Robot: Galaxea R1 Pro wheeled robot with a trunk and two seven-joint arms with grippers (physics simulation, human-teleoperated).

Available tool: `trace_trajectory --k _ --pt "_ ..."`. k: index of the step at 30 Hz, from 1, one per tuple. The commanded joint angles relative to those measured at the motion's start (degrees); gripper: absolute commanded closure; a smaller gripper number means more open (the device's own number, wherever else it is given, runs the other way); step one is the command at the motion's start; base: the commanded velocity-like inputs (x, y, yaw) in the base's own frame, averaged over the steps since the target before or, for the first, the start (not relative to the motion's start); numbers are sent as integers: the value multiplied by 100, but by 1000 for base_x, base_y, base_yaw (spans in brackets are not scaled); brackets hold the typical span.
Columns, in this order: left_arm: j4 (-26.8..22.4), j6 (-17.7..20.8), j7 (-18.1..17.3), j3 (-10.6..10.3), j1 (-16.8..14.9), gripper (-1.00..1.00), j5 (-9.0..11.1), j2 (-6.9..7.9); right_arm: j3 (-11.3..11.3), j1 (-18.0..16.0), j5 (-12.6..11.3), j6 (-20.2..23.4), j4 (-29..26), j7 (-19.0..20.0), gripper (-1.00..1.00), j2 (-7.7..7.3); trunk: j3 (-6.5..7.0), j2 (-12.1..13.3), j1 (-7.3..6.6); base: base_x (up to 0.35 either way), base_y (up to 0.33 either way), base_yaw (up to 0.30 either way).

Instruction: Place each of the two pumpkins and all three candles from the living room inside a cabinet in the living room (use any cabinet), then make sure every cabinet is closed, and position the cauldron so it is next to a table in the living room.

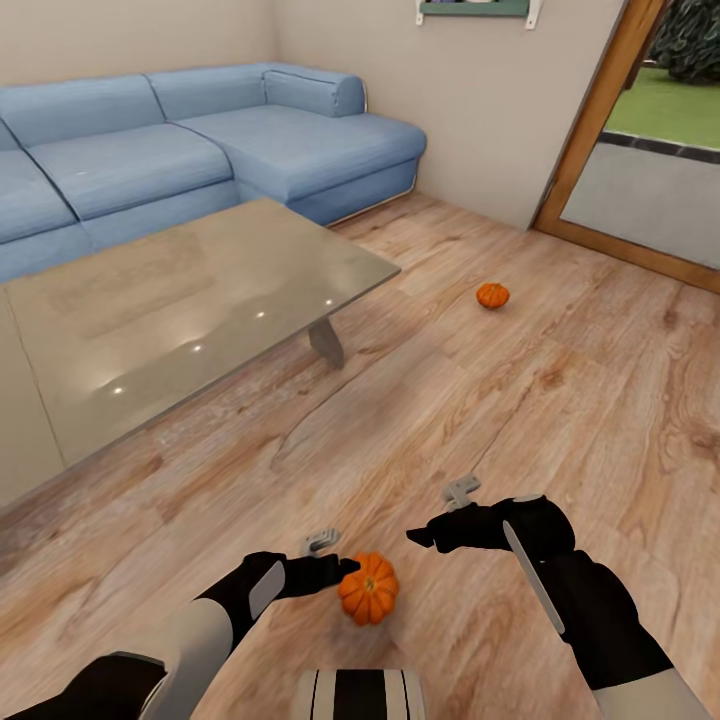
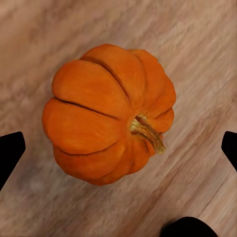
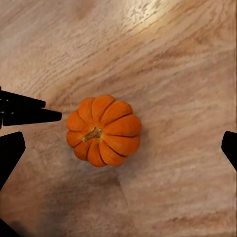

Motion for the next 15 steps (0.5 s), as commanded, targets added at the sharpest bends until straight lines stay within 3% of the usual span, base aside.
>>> trace_trajectory --k 1,7,15 --pt "-6 30 49 -47 -2 -100 59 4 6 -3 9 21 -4 13 -100 -4 -4 -1 1 159 -138 0" --pt "-6 40 489 -46 -2 -100 66 -4 6 -8 9 21 -4 13 -100 -4 -4 -1 1 51 -44 0" --pt "-6 43 607 -41 -3 -100 61 -12 6 -7 9 21 -4 13 -100 -11 -4 -1 1 3 -3 0"
